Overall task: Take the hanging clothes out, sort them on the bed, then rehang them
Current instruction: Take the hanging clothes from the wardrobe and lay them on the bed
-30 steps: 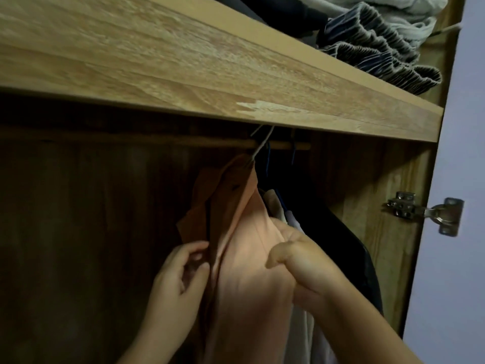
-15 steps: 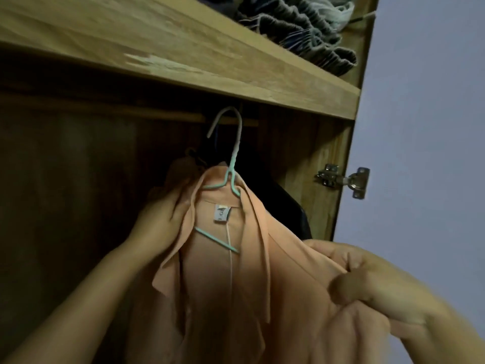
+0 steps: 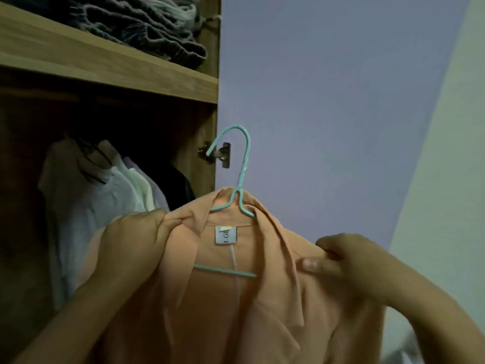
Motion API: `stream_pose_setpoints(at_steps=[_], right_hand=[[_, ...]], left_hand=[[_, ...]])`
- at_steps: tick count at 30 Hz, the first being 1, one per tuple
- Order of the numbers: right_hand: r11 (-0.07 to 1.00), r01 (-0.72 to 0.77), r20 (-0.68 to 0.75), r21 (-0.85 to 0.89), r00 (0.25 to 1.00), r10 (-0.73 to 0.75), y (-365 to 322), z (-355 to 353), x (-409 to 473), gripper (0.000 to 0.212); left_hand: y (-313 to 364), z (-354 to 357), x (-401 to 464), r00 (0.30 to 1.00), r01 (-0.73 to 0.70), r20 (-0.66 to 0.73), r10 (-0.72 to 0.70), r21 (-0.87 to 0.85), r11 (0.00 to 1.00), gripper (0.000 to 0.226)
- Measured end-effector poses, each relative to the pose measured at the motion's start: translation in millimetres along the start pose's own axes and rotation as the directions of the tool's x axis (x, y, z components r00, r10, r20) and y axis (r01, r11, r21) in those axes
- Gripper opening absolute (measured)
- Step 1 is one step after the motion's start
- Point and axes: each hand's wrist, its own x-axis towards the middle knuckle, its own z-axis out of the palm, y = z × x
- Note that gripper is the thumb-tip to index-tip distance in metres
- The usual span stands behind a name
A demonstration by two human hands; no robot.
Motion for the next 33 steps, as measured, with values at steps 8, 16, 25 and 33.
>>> stream_pose_setpoints(at_steps=[8,16,25,33], right_hand=[[0.952,-0.301,-0.4,0.056,0.867,0.298,80.7,17.9,-81.5,0.059],[0.891,-0.452,-0.613,-0.038,0.715,0.336,147.9,16.0,-162.6,0.052],[0.667,-0.745,-0.72,-0.004,0.465,0.514,142.1,19.4,-250.9,0.055],[0.411,-0.909,-0.806,0.073,0.189,0.56,105.9,30.5,-337.8,0.045]], left_hand=[[107.4,29.2,-32.8,0.992,-0.039,0.108,0.072,-0.283,0.958,0.053],[201.9,68.6,-45.5,0.952,-0.088,0.196,0.233,-0.555,0.827,0.048],[283.3,99.9,-59.1,0.817,-0.134,0.265,0.512,-0.777,0.615,0.035],[357.4,79.9,-98.0,0.634,-0.152,0.17,0.755,-0.93,0.336,0.031]])
